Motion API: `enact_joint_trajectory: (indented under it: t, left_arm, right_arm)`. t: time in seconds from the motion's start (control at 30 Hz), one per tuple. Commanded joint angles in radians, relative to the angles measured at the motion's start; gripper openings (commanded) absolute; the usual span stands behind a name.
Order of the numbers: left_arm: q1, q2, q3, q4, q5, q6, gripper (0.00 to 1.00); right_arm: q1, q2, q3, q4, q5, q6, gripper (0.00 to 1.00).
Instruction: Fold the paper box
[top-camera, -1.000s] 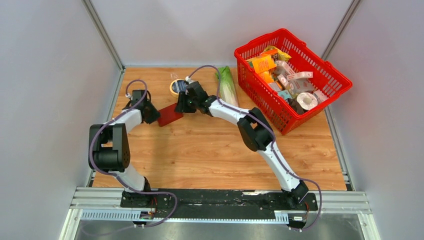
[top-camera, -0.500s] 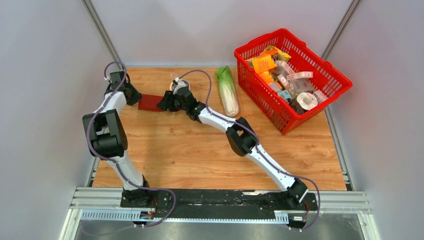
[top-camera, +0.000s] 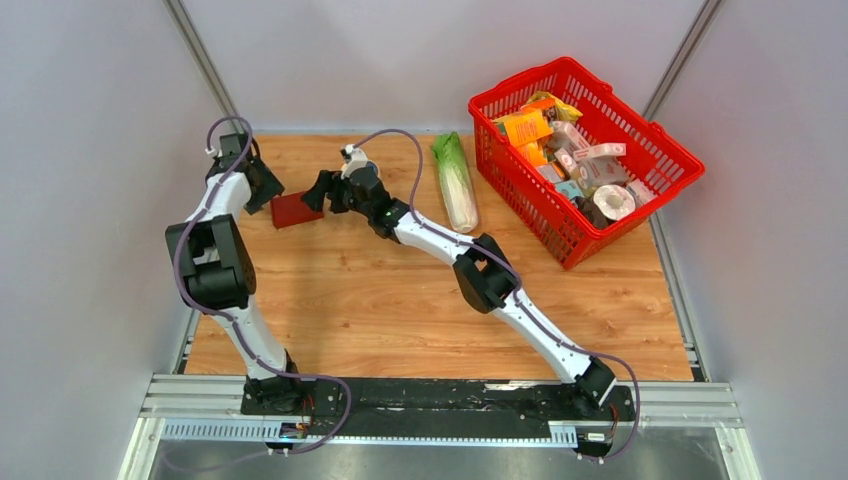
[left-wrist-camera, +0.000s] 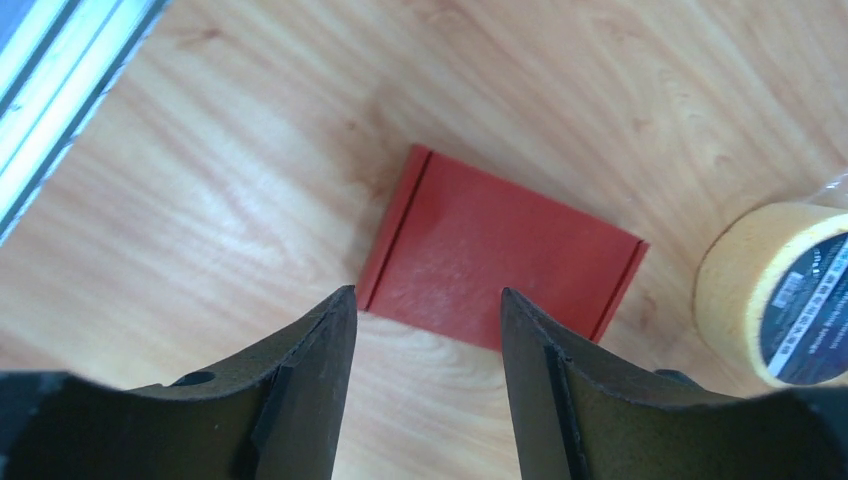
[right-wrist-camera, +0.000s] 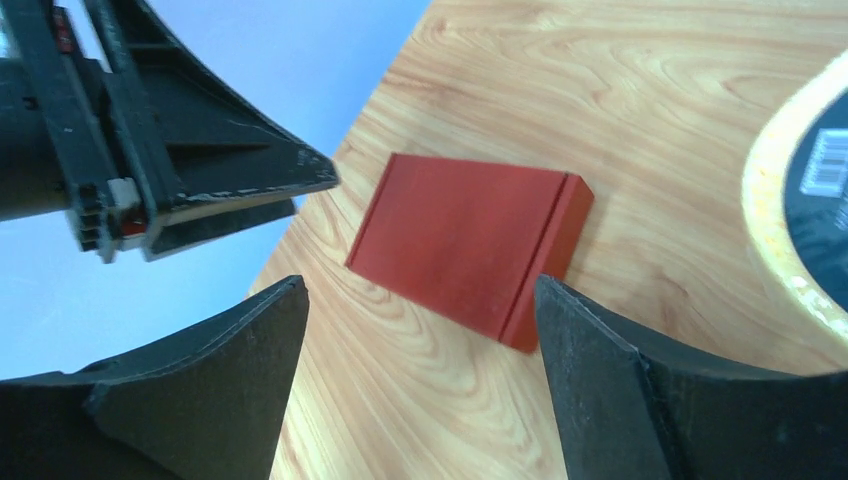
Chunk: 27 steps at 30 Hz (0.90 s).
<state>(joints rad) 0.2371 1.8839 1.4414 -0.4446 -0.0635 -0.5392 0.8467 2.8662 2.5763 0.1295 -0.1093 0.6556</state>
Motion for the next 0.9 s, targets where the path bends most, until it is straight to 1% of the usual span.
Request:
enact_joint_trajectory:
  t: [0.0,0.03,0.07,0.1,0.13,0.17,0.2,0.23,0.27,0.3,0.33,0.37,0.4,0.47,0.5,0.53,0.63,0.7,0.73,0.77,0.83,0.87]
  left_arm:
    - [0.005,-0.139,0.019,-0.117,-0.084,-0.008,0.63]
    - [0.007,-0.163,-0.004,-0.117,-0.066,-0.024,0.63]
    - [0.007,-0.187,-0.072,-0.115,-0.040,-0.048,0.63]
    - [0.007,-0.242,-0.116,-0.112,-0.024,-0.118,0.61]
    - [0.007,-0.271,-0.166,-0.073,0.000,-0.161,0.59]
    - [0.007,-0.299,-0.274,-0.040,0.055,-0.210,0.59]
    - [0.007,-0.352,-0.336,0.001,0.088,-0.328,0.59]
    - [0.007,-0.373,-0.399,0.112,0.114,-0.396,0.58]
    - [0.008,-0.391,-0.514,0.179,0.157,-0.460,0.58]
    - [0.007,-0.408,-0.560,0.241,0.172,-0.578,0.58]
    - [0.005,-0.408,-0.597,0.338,0.177,-0.623,0.59]
    - [0.001,-0.401,-0.633,0.365,0.163,-0.660,0.60]
    - [-0.002,-0.381,-0.641,0.386,0.160,-0.712,0.61]
    - [-0.016,-0.356,-0.657,0.483,0.131,-0.749,0.63]
    - [-0.021,-0.330,-0.656,0.501,0.108,-0.778,0.64]
    - [-0.030,-0.316,-0.656,0.533,0.090,-0.797,0.68]
    - [-0.030,-0.241,-0.655,0.660,0.082,-0.852,0.69]
    - [-0.030,-0.201,-0.645,0.676,0.073,-0.876,0.69]
    - [-0.028,-0.192,-0.651,0.710,0.068,-0.881,0.67]
    - [-0.033,-0.186,-0.653,0.725,0.032,-0.884,0.65]
    - [-0.035,-0.152,-0.639,0.730,0.019,-0.910,0.58]
    - [-0.033,-0.138,-0.638,0.741,0.013,-0.921,0.57]
  right_arm:
    - [-0.011,-0.235,-0.116,-0.052,0.014,-0.077,0.87]
    - [-0.014,-0.269,-0.140,-0.124,0.023,-0.088,0.87]
    - [-0.017,-0.306,-0.200,-0.180,0.028,-0.096,0.87]
    - [-0.018,-0.385,-0.237,-0.218,0.039,-0.097,0.87]
    - [-0.024,-0.430,-0.290,-0.261,0.042,-0.099,0.86]
    - [-0.028,-0.477,-0.402,-0.269,0.043,-0.096,0.86]
    - [-0.029,-0.572,-0.472,-0.269,0.046,-0.087,0.86]
    - [-0.032,-0.618,-0.531,-0.258,0.048,-0.082,0.85]
    - [-0.034,-0.661,-0.585,-0.249,0.049,-0.083,0.85]
    - [-0.034,-0.742,-0.690,-0.245,0.046,-0.093,0.85]
    - [-0.034,-0.780,-0.734,-0.237,0.048,-0.099,0.85]
    - [-0.035,-0.816,-0.784,-0.232,0.046,-0.102,0.85]
    - [-0.035,-0.881,-0.862,-0.225,0.046,-0.108,0.85]
    - [-0.043,-0.939,-0.935,-0.202,0.037,-0.112,0.85]
    - [-0.046,-0.982,-0.991,-0.185,0.039,-0.120,0.85]
    - [-0.055,-0.999,-1.008,-0.180,0.040,-0.117,0.85]
    - [-0.083,-1.030,-1.039,-0.146,0.008,-0.093,0.85]
    - [-0.089,-1.036,-1.036,-0.159,0.003,-0.096,0.85]
    - [-0.095,-1.035,-1.036,-0.159,0.003,-0.097,0.85]
    - [-0.098,-1.036,-1.039,-0.157,0.002,-0.096,0.84]
    - [-0.106,-1.039,-1.047,-0.143,-0.007,-0.091,0.84]
    - [-0.107,-1.041,-1.053,-0.139,-0.013,-0.088,0.84]
